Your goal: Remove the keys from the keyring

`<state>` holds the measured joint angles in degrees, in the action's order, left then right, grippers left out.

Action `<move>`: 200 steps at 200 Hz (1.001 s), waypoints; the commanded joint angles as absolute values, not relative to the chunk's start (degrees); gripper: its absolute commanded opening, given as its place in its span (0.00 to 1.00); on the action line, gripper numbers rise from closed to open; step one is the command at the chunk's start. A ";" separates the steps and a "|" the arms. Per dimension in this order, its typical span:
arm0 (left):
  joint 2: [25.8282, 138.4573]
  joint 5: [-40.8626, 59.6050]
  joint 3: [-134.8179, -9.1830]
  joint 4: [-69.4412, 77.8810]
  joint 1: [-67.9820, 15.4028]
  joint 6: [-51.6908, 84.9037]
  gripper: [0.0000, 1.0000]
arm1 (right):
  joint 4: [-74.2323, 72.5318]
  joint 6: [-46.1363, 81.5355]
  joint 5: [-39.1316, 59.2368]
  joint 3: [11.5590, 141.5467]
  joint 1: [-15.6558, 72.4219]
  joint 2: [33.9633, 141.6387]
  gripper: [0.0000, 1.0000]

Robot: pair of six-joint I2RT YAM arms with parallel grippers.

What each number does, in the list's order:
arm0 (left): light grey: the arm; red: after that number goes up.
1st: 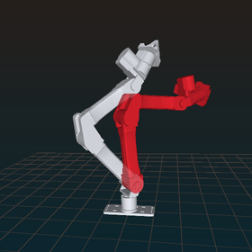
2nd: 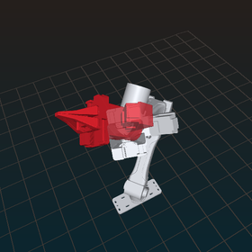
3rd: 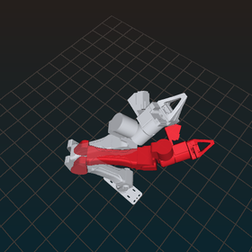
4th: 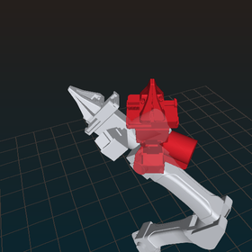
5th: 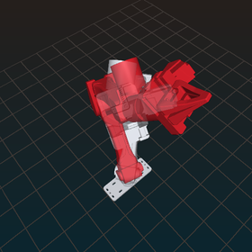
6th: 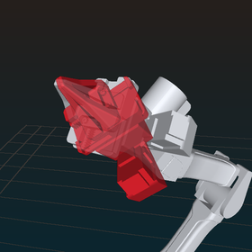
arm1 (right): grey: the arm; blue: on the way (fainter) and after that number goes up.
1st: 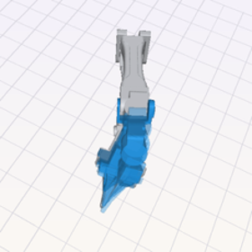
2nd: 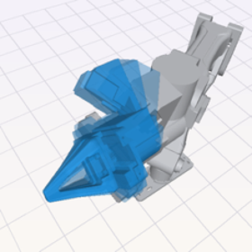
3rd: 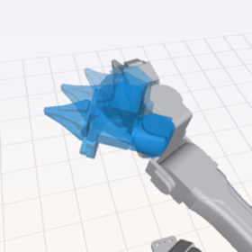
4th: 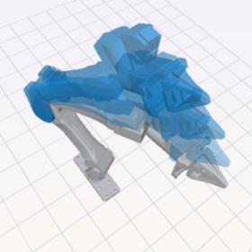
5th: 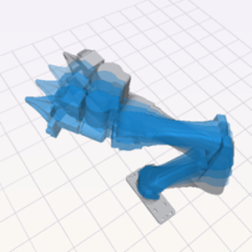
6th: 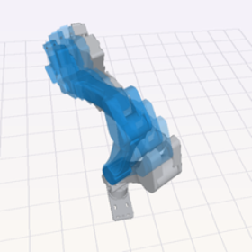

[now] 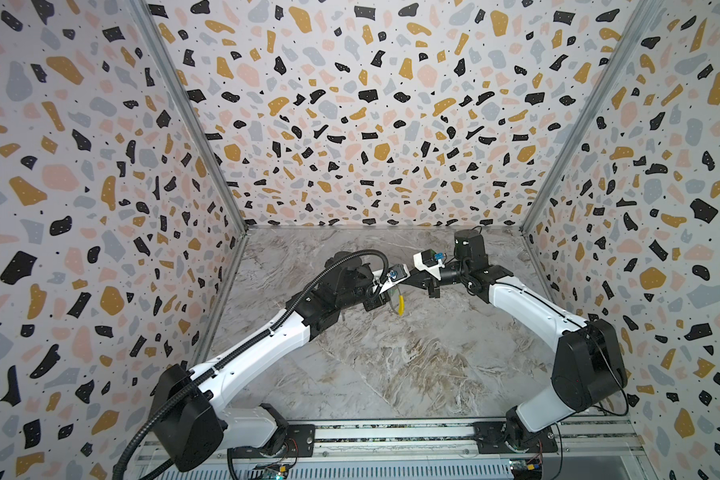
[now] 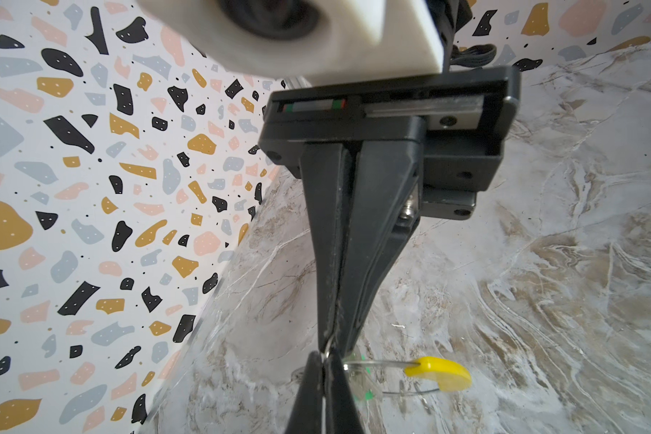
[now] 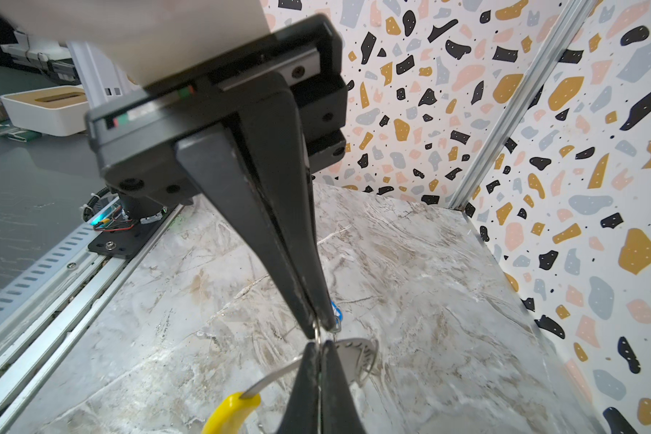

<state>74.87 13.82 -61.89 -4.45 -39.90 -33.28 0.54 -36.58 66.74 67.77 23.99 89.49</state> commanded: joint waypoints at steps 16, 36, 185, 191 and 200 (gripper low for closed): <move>74.35 16.27 -63.08 -2.08 -39.78 -31.51 0.00 | 1.64 -39.25 63.74 69.02 23.12 83.96 0.26; 73.66 19.63 -62.77 -0.95 -38.79 -30.26 0.00 | 0.90 -39.64 61.94 67.38 20.69 81.58 0.31; 71.98 36.34 -59.76 7.92 -34.22 -24.32 0.00 | 7.11 -43.20 59.39 65.77 21.75 79.88 0.34; 72.11 36.95 -59.66 8.30 -34.16 -23.97 0.00 | 6.97 -43.24 59.42 65.86 21.80 79.83 0.34; 72.31 37.86 -59.59 9.10 -33.94 -23.14 0.00 | 6.87 -43.20 59.46 65.88 21.88 79.78 0.34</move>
<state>72.71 33.65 -60.23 3.38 -34.59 -25.61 6.00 -42.65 59.27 64.79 21.43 80.51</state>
